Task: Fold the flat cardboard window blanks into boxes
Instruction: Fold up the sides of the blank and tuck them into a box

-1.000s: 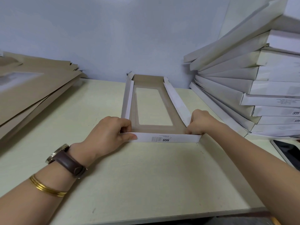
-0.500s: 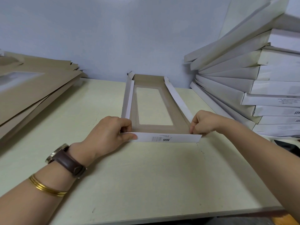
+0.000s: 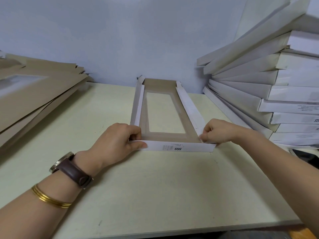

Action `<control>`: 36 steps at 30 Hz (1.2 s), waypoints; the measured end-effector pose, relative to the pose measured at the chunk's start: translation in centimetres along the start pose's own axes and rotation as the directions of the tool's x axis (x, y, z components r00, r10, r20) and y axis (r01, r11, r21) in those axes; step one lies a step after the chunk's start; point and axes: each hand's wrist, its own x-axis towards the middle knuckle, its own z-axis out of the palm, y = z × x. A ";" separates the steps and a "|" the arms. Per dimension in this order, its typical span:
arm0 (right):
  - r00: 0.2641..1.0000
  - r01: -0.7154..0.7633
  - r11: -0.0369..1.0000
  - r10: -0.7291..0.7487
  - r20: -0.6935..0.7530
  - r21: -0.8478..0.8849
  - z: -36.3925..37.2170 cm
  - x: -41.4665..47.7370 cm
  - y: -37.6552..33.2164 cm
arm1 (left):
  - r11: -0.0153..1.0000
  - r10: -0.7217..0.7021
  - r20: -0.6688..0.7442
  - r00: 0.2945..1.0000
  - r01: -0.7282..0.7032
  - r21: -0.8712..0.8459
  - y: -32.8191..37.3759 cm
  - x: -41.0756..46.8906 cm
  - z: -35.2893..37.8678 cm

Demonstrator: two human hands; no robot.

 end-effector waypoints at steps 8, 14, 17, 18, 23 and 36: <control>0.999 0.033 0.999 -0.033 0.006 0.029 1.4 -0.4 -0.2 | 1.000 -0.009 0.003 1.000 0.009 -0.015 0.1 -0.1 0.0; 0.956 0.091 0.992 -0.111 -0.273 -0.087 3.8 -1.0 -0.1 | 0.997 -0.033 -0.011 0.999 0.032 -0.071 0.1 -0.1 0.1; 0.885 0.249 0.966 -0.255 -0.390 -0.066 4.9 -1.7 -0.3 | 0.996 -0.043 -0.018 0.999 0.041 -0.081 0.0 -0.1 0.1; 0.872 0.318 0.947 -0.307 -0.381 -0.034 5.1 -2.0 -0.4 | 0.995 -0.045 -0.017 0.999 0.044 -0.087 0.0 -0.1 0.1; 0.804 0.527 0.846 -0.527 -0.276 -0.083 5.3 -2.3 -0.3 | 0.994 -0.065 -0.026 0.998 0.063 -0.085 0.1 -0.1 0.1; 0.723 0.639 0.763 -0.639 -0.262 -0.097 6.2 -1.4 -1.9 | 0.982 -0.110 -0.012 0.994 0.106 -0.156 0.7 0.0 0.0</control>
